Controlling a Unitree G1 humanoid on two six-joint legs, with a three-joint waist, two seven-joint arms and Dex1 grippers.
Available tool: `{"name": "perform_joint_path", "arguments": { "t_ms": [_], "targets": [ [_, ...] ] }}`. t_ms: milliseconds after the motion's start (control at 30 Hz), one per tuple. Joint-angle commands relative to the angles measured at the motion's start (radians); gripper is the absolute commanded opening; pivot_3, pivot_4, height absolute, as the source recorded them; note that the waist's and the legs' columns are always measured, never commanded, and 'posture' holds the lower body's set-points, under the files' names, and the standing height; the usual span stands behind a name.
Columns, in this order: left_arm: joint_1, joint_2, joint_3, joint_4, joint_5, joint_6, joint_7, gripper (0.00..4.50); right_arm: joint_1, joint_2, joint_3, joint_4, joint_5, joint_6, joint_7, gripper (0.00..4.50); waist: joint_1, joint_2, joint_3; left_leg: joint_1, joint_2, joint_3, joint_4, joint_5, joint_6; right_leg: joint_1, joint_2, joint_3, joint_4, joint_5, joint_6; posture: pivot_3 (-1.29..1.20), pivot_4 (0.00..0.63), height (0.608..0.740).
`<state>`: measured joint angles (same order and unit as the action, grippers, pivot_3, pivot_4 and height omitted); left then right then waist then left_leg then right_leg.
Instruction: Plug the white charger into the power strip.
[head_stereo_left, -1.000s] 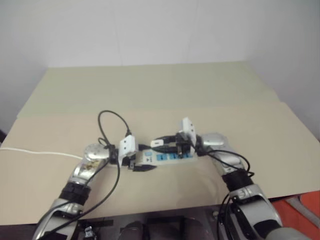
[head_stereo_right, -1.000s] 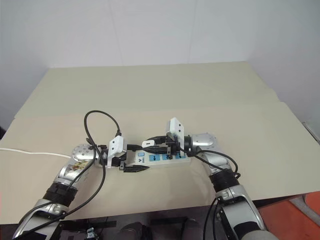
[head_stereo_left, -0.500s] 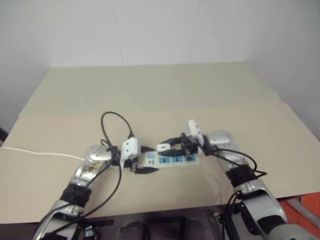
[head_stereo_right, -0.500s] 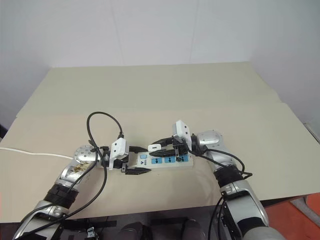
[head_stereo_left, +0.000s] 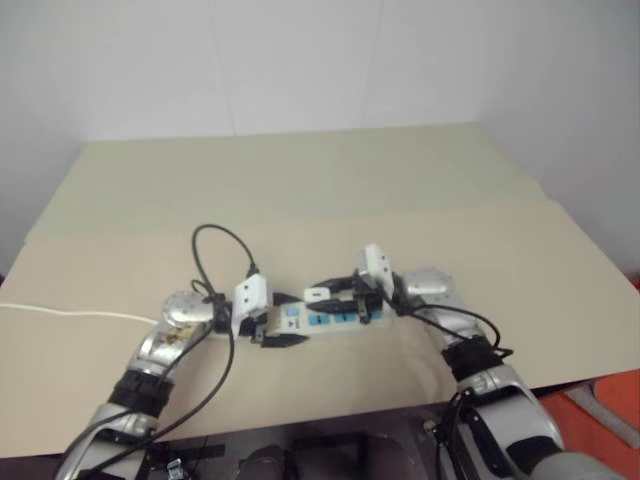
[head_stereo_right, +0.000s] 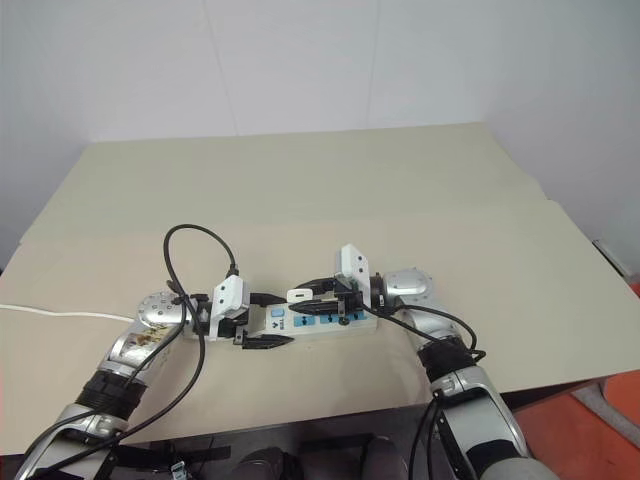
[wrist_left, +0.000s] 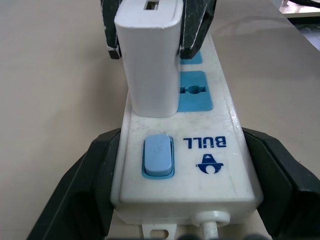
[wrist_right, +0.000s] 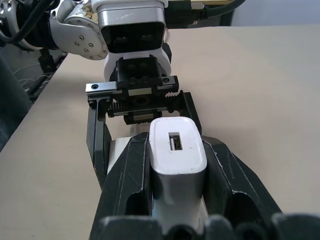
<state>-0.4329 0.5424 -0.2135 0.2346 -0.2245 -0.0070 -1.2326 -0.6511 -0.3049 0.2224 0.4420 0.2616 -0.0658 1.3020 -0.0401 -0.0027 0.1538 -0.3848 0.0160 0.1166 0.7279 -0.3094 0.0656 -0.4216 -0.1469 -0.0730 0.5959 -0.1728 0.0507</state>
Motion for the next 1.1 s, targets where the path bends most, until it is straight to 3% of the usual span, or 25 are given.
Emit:
{"name": "perform_joint_path", "arguments": {
  "t_ms": [33, 700, 1100],
  "targets": [
    [-0.001, 0.012, -0.006, 0.004, 0.026, 0.0, -0.002, 3.27, 0.048, -0.067, 0.003, 0.025, -0.044, 0.001, 0.017, 1.14, 0.004, 0.0, 0.0, 0.0, 0.0, 0.0, 0.0, 0.0, 0.0, 0.0, 0.0, 0.0, 0.0, 0.0, 0.0, 0.0, 0.15, 0.74],
    [0.019, 0.04, 0.007, -0.012, 0.022, -0.01, -0.005, 3.27, 0.029, -0.049, -0.015, 0.084, 0.015, 0.021, 0.047, 1.14, 0.015, 0.0, 0.0, -0.001, 0.0, 0.0, -0.003, 0.0, 0.0, -0.001, 0.0, 0.0, -0.001, 0.0, 0.0, 0.0, 0.15, 0.74],
    [0.015, 0.037, 0.0, -0.017, 0.021, -0.004, -0.001, 3.27, 0.042, -0.043, 0.032, 0.066, -0.024, -0.014, 0.048, 1.14, 0.015, 0.0, 0.0, -0.001, 0.0, 0.0, -0.003, 0.0, 0.0, -0.001, 0.0, 0.0, -0.001, 0.0, 0.0, 0.0, 0.15, 0.74]
  ]
}}
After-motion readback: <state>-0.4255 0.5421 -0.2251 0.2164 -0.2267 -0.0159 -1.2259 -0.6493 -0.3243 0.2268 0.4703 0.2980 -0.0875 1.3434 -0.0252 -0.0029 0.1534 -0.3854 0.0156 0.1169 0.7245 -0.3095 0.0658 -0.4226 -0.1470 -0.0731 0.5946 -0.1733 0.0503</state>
